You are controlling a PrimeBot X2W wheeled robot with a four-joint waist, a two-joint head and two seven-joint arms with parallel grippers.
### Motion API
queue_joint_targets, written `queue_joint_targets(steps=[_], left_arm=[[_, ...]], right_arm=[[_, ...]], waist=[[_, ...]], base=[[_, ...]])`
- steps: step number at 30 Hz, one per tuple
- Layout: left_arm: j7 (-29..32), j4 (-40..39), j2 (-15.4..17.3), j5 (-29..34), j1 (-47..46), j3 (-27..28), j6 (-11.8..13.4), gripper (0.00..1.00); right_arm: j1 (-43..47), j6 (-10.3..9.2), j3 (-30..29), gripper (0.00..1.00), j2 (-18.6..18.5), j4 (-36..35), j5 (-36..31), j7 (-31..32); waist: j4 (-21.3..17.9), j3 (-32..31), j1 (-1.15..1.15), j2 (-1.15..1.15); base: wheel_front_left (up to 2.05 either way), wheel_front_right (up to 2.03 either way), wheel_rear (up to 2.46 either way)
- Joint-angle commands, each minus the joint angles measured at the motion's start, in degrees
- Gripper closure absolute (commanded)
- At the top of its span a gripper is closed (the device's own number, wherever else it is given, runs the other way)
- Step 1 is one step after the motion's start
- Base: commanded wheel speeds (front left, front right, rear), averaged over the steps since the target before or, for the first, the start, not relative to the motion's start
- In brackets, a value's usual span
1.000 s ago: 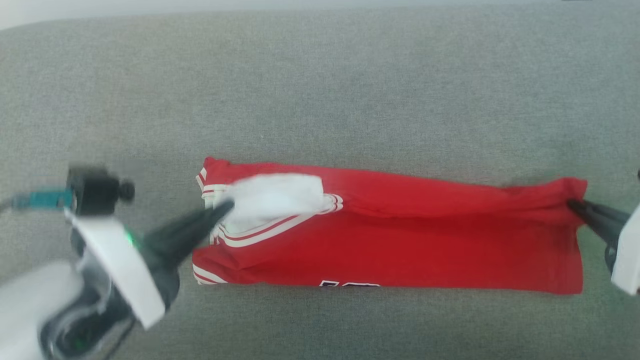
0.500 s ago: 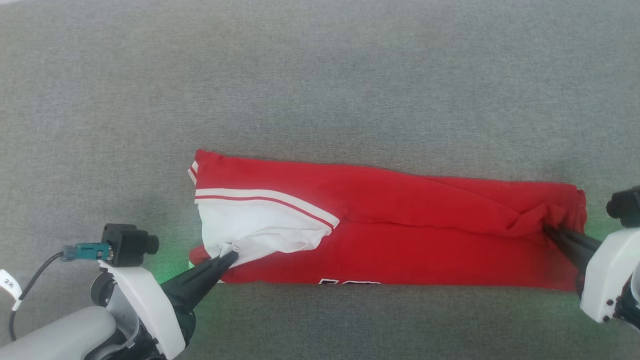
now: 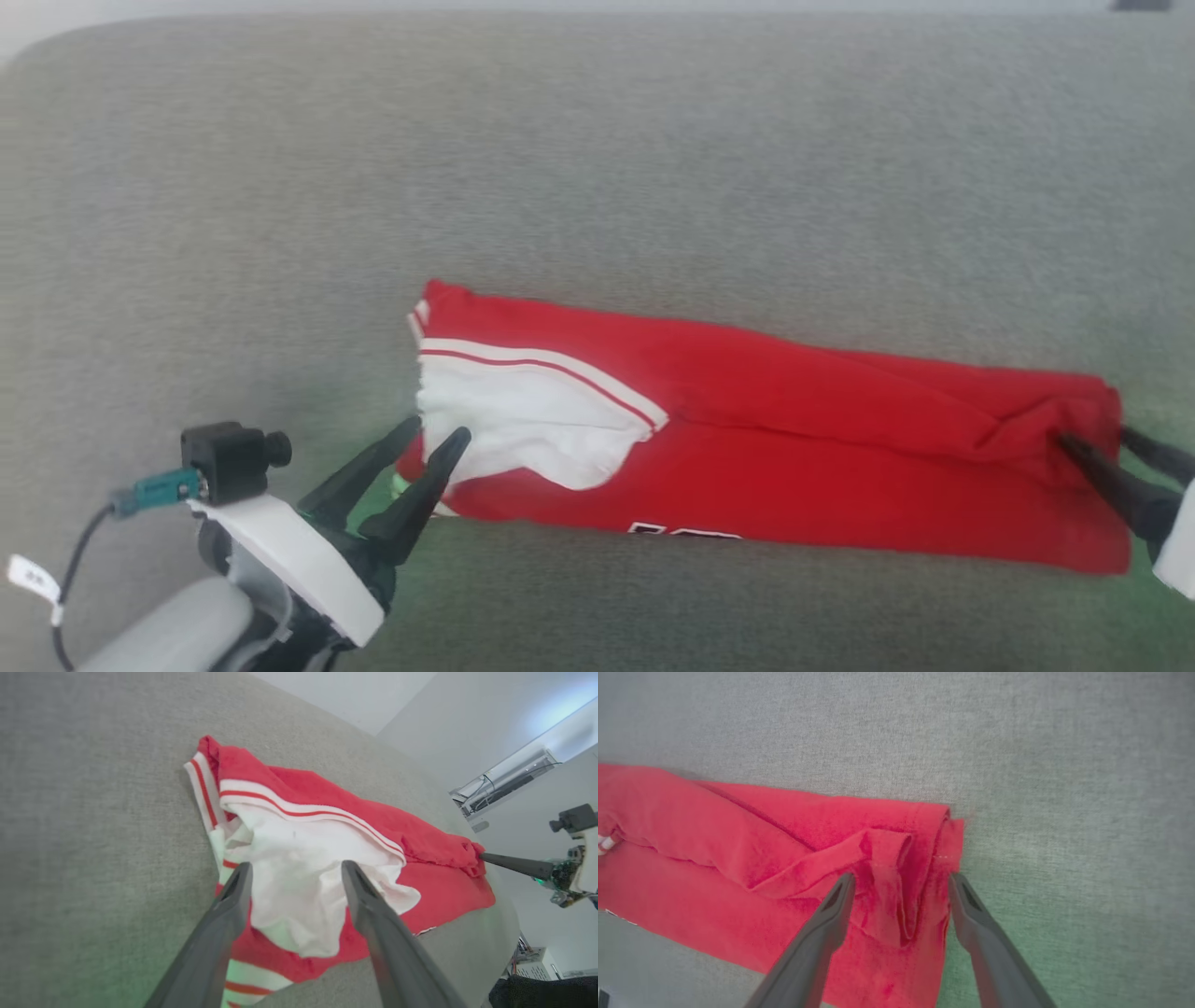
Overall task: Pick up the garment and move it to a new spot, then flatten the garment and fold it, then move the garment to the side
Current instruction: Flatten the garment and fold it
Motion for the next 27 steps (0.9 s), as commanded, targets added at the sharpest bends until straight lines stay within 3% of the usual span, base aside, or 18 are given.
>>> queue_joint_targets(steps=[1,7,13,25,26,27], left_arm=[[-0.3,-0.2,-1.4,2.1,1.8,2.8,-0.1,0.0],[-0.3,2.7,-10.6,10.5,9.6,15.9,-0.1,0.0],[-0.3,3.8,-17.0,18.6,13.7,24.7,-0.1,0.0],[-0.3,0.6,-26.0,50.1,17.1,43.0,-0.1,0.0],[-0.3,-0.1,-26.7,51.8,17.3,43.8,-0.1,0.0],[-0.3,-0.7,-27.1,53.6,17.6,44.6,-0.1,0.0]], right_arm=[[0.9,0.01,-1.0,0.0,1.0,0.8,0.9,1.3],[1.0,0.01,-5.8,0.0,3.5,5.2,1.8,8.0],[0.2,0.01,-8.5,0.0,5.2,8.0,-1.1,12.6],[-1.7,0.16,-7.6,0.0,12.0,8.9,-8.2,17.5],[-1.9,0.16,-7.2,0.59,12.4,8.7,-8.5,17.7],[-2.1,0.17,-6.7,0.85,12.7,8.5,-8.4,17.9]], waist=[[1.6,-1.0,0.0,0.0],[5.2,-2.0,0.0,0.0],[8.1,-1.9,0.0,0.0],[8.7,-1.0,0.0,0.0],[8.5,-0.8,0.0,0.0],[8.3,-0.6,0.0,0.0]], base=[[0.0,0.0,0.0],[0.0,0.0,0.0],[0.0,0.0,0.0],[0.0,0.0,0.0],[0.0,0.0,0.0],[0.0,0.0,0.0]])
